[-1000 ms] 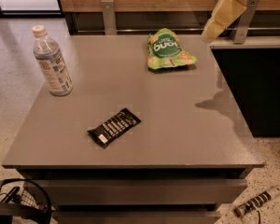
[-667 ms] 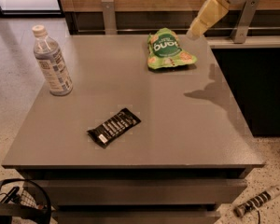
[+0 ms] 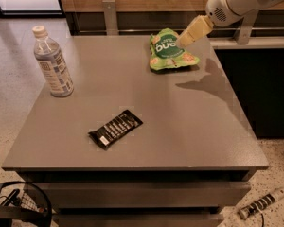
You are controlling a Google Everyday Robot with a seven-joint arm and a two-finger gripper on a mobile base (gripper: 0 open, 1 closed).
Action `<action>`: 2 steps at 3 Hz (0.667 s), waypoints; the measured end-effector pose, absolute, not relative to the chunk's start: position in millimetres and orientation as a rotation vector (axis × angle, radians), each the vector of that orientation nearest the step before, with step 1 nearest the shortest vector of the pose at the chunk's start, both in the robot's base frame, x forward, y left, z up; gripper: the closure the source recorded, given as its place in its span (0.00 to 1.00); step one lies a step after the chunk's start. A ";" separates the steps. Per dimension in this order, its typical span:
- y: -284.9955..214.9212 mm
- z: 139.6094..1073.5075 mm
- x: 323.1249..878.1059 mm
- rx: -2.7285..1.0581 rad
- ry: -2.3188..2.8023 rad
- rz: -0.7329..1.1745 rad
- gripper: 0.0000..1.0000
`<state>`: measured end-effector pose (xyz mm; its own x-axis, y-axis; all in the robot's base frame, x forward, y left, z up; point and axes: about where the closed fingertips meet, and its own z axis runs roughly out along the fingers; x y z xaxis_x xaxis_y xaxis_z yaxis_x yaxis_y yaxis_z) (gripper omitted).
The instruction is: Move green rice chip bag near rxbar chocolate
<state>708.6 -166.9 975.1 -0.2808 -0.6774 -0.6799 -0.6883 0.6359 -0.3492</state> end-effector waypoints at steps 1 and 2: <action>-166.8 975.0 708.6 -1.069 2.005 0.016 0.00; -164.9 970.2 714.3 -1.063 2.008 0.041 0.00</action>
Offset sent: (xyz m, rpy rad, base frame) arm 0.0134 0.0004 -0.0081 0.0454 0.0183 0.0013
